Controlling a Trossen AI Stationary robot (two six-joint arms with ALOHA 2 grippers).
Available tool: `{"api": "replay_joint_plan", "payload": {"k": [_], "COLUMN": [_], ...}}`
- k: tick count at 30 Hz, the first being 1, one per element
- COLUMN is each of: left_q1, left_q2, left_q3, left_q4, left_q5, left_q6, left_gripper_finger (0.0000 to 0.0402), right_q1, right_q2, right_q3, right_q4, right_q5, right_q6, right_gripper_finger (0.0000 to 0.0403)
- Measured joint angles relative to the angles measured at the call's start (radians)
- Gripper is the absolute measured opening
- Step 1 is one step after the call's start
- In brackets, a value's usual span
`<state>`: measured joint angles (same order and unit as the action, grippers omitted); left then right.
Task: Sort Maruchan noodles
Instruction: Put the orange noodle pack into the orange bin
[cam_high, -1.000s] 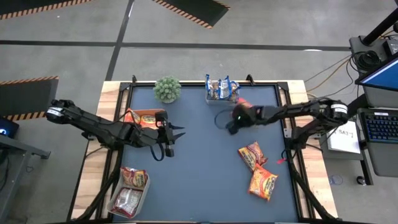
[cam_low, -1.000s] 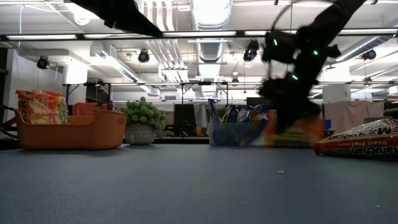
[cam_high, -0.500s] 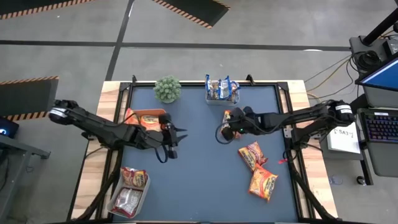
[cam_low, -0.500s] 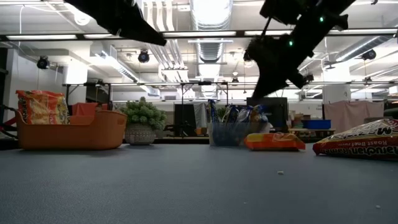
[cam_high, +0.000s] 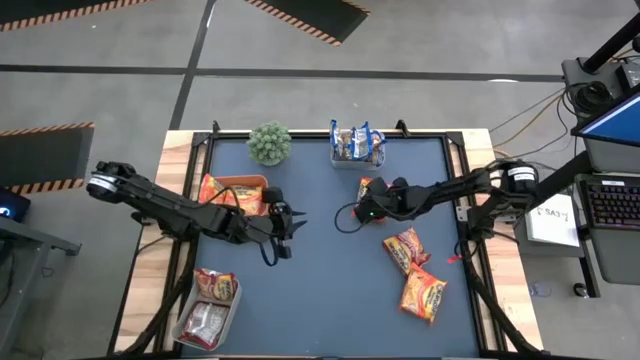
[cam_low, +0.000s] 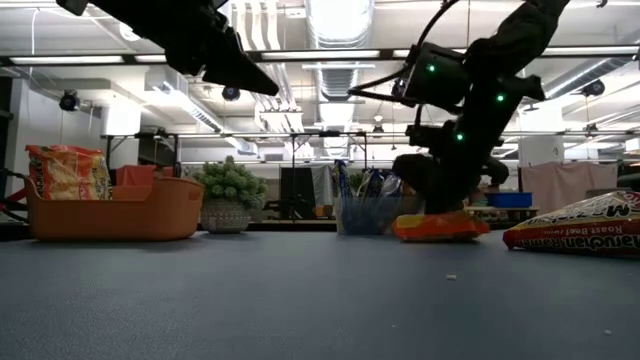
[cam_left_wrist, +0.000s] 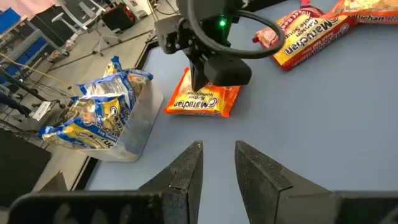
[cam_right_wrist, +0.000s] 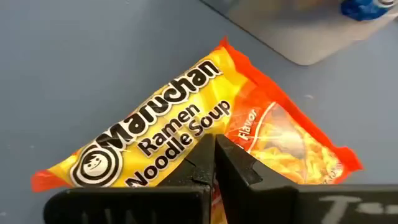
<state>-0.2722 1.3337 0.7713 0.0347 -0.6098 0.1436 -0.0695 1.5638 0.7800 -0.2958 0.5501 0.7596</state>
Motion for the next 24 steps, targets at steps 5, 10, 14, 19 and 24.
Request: {"api": "replay_joint_plan", "payload": {"k": [5,10,14,19,24], "left_q1": [0.0,0.0,0.0,0.001,0.0], "left_q2": [0.001,0.001,0.001,0.002,0.029], "left_q3": [0.001,0.002,0.002,0.002,0.002], "left_q4": [0.024,0.038,0.038,0.038,0.047], "left_q5": [0.0,0.0,0.0,0.103,0.19], "left_q6": [0.0,-0.001,-0.01,-0.019,-0.023], "left_gripper_finger": [0.0076,0.0076,0.0076,0.0076,0.0076], "right_q1": [0.042,0.108,0.124,0.139,0.141], "right_q2": [0.045,0.032,-0.024,-0.112,-0.191], "right_q3": [0.035,0.096,0.135,0.123,0.056], "right_q4": [0.135,0.22,0.209,0.138,0.115], "right_q5": [-0.098,-0.194,-0.172,-0.192,-0.219], "right_q6": [-0.004,-0.139,-0.22,-0.238,-0.235], "right_gripper_finger": [0.0009,0.0009,0.0009,0.0009,0.0009]}}
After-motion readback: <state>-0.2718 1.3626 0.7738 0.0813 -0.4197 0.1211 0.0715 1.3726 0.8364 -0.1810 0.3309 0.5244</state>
